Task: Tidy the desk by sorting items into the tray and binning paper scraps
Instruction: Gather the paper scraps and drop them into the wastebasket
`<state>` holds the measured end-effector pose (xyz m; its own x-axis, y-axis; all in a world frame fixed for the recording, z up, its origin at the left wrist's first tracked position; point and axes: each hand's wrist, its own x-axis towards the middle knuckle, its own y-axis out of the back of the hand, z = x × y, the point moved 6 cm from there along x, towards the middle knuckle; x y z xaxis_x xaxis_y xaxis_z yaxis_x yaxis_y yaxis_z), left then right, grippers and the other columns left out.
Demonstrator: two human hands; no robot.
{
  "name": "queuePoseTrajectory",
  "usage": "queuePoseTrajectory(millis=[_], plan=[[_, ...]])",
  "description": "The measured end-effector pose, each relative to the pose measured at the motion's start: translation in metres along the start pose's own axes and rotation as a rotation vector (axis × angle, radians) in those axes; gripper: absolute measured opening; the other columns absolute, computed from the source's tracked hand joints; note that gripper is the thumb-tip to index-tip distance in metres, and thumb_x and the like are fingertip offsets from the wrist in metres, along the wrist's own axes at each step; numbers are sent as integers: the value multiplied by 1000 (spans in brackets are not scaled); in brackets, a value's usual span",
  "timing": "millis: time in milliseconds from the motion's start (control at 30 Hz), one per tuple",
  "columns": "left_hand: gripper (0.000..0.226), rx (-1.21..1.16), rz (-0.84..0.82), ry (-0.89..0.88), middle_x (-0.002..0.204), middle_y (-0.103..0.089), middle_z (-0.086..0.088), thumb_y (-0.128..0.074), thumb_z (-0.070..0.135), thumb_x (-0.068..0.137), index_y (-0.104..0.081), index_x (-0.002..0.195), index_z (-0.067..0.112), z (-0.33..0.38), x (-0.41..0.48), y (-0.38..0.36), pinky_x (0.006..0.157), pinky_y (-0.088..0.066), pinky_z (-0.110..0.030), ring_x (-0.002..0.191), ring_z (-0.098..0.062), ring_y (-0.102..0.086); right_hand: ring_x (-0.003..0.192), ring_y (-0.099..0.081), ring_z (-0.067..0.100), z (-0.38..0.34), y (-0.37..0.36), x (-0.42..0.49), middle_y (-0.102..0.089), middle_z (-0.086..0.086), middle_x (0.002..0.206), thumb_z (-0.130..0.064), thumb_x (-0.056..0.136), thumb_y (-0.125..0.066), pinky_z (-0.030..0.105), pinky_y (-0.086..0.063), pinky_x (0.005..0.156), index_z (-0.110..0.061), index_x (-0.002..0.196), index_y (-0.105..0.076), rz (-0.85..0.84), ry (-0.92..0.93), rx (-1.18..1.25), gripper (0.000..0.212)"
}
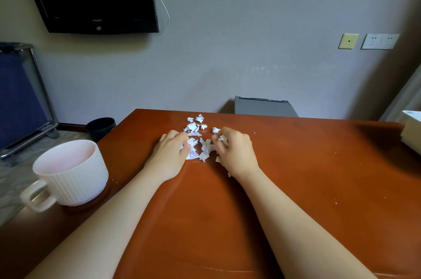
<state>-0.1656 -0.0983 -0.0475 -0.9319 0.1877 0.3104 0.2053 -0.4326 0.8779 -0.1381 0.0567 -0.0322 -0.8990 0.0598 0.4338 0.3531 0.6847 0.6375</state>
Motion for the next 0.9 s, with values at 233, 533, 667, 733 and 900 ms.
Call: queuePoseTrajectory(millis=[233,533,667,733,900], plan=[[14,-92,69,-11,83,-44,3,-40,21,99,-41,86,15,1,-1,7,53,-28,-16,75,-10,-41,125,-36,25,10,-1,-23,-43,-1,134,-51,93,-37,39,-28,103,-30,129,-46,-204,-40,-432,43],[21,-147,109,-34,100,-60,-1,-47,21,97,-55,115,14,3,-3,12,67,-41,-21,86,-16,-57,95,-45,22,-3,2,-28,-53,4,111,-27,96,-43,30,-37,74,-17,112,-55,-187,94,-314,22],[19,-175,222,-64,80,-53,-1,-47,20,96,-59,89,6,6,-4,21,56,-31,-12,72,-12,-48,83,-57,27,-5,4,-30,-59,2,99,-31,96,-43,29,-38,62,-15,98,-56,-151,101,-354,21],[23,-197,256,-71,66,-43,4,-48,20,96,-48,75,11,8,-6,25,52,-26,-13,61,-12,-41,81,-57,28,-5,3,-29,-61,3,95,-33,96,-43,30,-38,62,-14,93,-55,-156,101,-359,23],[34,-281,349,-62,60,-39,5,-50,19,95,-39,64,12,5,-7,33,49,-29,-16,54,-11,-38,64,-46,27,-5,3,-28,-45,0,63,-41,97,-37,30,-28,51,-18,59,-32,-164,65,-360,45]])
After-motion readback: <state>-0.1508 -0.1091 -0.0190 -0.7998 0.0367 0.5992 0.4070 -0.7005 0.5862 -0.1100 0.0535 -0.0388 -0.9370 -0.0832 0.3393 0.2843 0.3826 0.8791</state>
